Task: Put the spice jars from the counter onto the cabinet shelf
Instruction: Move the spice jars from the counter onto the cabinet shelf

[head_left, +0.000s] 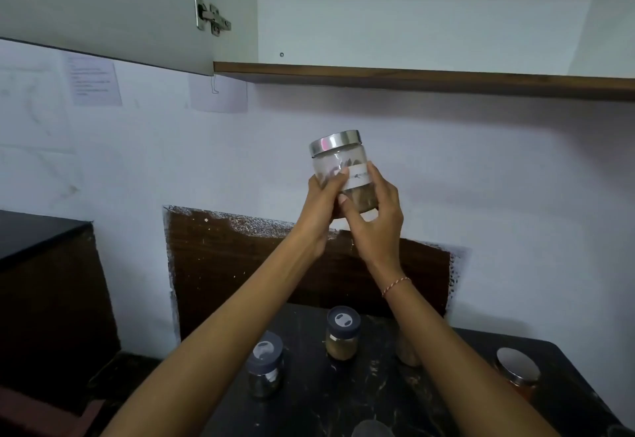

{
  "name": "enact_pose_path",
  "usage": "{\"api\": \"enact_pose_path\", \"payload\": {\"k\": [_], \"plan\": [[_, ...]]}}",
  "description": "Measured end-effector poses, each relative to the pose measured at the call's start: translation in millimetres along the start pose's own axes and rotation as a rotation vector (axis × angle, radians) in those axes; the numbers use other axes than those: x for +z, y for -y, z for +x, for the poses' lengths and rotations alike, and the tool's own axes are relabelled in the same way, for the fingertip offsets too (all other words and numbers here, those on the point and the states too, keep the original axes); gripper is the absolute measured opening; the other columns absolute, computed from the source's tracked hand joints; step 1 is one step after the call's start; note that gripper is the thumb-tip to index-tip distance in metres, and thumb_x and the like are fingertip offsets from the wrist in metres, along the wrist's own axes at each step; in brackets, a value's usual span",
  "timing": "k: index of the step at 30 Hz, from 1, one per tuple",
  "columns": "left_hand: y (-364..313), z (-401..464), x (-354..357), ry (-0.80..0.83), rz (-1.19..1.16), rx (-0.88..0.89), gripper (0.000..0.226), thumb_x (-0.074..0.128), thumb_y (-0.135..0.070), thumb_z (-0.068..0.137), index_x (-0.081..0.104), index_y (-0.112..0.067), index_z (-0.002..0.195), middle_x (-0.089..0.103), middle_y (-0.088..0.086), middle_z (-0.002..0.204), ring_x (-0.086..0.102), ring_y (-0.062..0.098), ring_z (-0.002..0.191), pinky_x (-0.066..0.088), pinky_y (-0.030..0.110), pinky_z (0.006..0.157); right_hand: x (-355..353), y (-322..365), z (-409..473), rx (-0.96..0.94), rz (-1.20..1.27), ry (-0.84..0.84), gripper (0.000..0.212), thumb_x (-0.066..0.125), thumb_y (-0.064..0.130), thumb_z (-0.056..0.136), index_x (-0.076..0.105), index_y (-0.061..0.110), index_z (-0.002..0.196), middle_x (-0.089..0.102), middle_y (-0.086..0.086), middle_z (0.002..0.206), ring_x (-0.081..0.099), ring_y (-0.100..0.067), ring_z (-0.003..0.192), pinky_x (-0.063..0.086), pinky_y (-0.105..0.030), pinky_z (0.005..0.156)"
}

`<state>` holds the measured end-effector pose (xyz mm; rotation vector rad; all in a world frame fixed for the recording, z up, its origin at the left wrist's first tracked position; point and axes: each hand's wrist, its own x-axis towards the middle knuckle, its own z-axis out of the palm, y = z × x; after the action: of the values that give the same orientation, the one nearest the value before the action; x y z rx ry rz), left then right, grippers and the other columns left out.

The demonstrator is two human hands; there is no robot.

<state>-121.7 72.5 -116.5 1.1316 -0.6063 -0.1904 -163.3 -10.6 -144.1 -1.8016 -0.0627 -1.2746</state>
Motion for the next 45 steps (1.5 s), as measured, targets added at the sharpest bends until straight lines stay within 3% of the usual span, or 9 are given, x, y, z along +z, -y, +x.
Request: {"api": "enact_pose_path", "payload": {"k": [4, 7, 13, 17, 27, 31, 36, 41, 45], "plan": [[-10.6, 4.0, -16.9, 0.038, -0.064, -0.010, 0.045, 0.048, -0.030, 0.093, 0.045, -0.008, 0.132, 0.059, 0.014, 0.126, 0.058, 0.028, 0.114, 0.051, 0.040, 0.094, -4.8, 3.0, 17.9, 0.096, 0.121, 0.150, 0.058, 0.068, 0.025, 0.081, 0.044, 0.019, 0.134, 0.051, -0.002, 0.130, 0.052, -0.015, 0.115, 0.051, -0.023, 0.088], [-15.7, 4.9, -23.4, 0.127, -0.131, -0.029, 0.044, 0.043, -0.032, 0.094, 0.045, -0.011, 0.132, 0.060, 0.011, 0.122, 0.058, 0.026, 0.111, 0.054, 0.036, 0.089, -7.8, 5.2, 32.8, 0.199, 0.262, 0.362, 0.065, 0.067, 0.025, 0.082, 0.034, 0.025, 0.139, 0.051, -0.003, 0.133, 0.051, -0.018, 0.119, 0.052, -0.032, 0.092], [-39.8, 22.6, -41.6, 0.176, -0.003, -0.060, 0.056, 0.014, -0.046, 0.098, 0.040, -0.018, 0.138, 0.048, 0.010, 0.139, 0.044, 0.028, 0.129, 0.036, 0.045, 0.107, -8.3, 12.7, 61.9, 0.183, 0.284, 0.478, 0.071, 0.072, 0.023, 0.077, 0.035, 0.027, 0.138, 0.053, 0.009, 0.121, 0.053, -0.003, 0.105, 0.054, -0.011, 0.071], [-52.4, 31.9, -53.2, 0.170, 0.122, 0.056, 0.036, 0.041, -0.025, 0.094, 0.046, -0.016, 0.128, 0.055, 0.006, 0.119, 0.052, 0.019, 0.107, 0.046, 0.030, 0.087, 1.2, 14.0, 74.8, 0.209, 0.385, 0.471, 0.064, 0.069, 0.018, 0.079, 0.039, 0.024, 0.135, 0.055, 0.003, 0.124, 0.055, -0.008, 0.108, 0.056, -0.021, 0.081], [-92.5, 81.6, -79.4, 0.193, 0.311, 0.191, 0.032, 0.047, -0.020, 0.095, 0.047, -0.025, 0.127, 0.059, -0.004, 0.120, 0.054, 0.011, 0.113, 0.042, 0.025, 0.096, 48.9, 29.2, 127.2, 0.081, 0.283, 0.449, 0.045, 0.057, 0.027, 0.089, 0.045, 0.022, 0.133, 0.050, -0.005, 0.134, 0.049, -0.019, 0.121, 0.050, -0.032, 0.096], [-134.1, 120.5, -84.8, 0.214, 0.428, 0.266, 0.036, 0.050, -0.022, 0.094, 0.043, -0.025, 0.129, 0.058, -0.009, 0.119, 0.054, 0.006, 0.112, 0.043, 0.020, 0.089, 73.3, 47.8, 175.9, 0.064, 0.352, 0.422, 0.034, 0.060, 0.025, 0.087, 0.055, 0.022, 0.121, 0.064, 0.007, 0.111, 0.061, -0.008, 0.102, 0.051, -0.011, 0.069], [-171.7, 188.6, -110.5, 0.080, 0.538, 0.280, 0.050, 0.054, -0.030, 0.092, 0.036, -0.022, 0.138, 0.042, 0.015, 0.139, 0.046, 0.025, 0.127, 0.035, 0.041, 0.111, 118.0, 56.9, 238.5, 0.037, 0.253, 0.364, 0.041, 0.066, 0.030, 0.083, 0.056, 0.017, 0.122, 0.066, -0.003, 0.110, 0.064, -0.010, 0.096, 0.052, -0.016, 0.071], [-180.5, 251.5, -123.7, -0.151, 0.387, 0.263, 0.051, 0.056, -0.031, 0.091, 0.045, 0.002, 0.128, 0.058, 0.021, 0.125, 0.059, 0.028, 0.110, 0.048, 0.039, 0.098, 168.1, 55.7, 289.1, -0.026, 0.031, 0.198, 0.041, 0.062, 0.039, 0.084, 0.058, 0.014, 0.117, 0.065, -0.007, 0.104, 0.063, -0.019, 0.091, 0.051, -0.022, 0.069], [-199.9, 292.5, -136.6, -0.242, 0.307, 0.295, 0.036, 0.054, -0.033, 0.092, 0.059, -0.001, 0.108, 0.066, 0.018, 0.109, 0.062, 0.024, 0.091, 0.051, 0.030, 0.077, 199.9, 54.4, 325.1, 0.080, 0.107, 0.270, 0.037, 0.059, 0.035, 0.087, 0.058, 0.011, 0.115, 0.064, -0.013, 0.113, 0.063, -0.026, 0.101, 0.053, -0.041, 0.089]]}}
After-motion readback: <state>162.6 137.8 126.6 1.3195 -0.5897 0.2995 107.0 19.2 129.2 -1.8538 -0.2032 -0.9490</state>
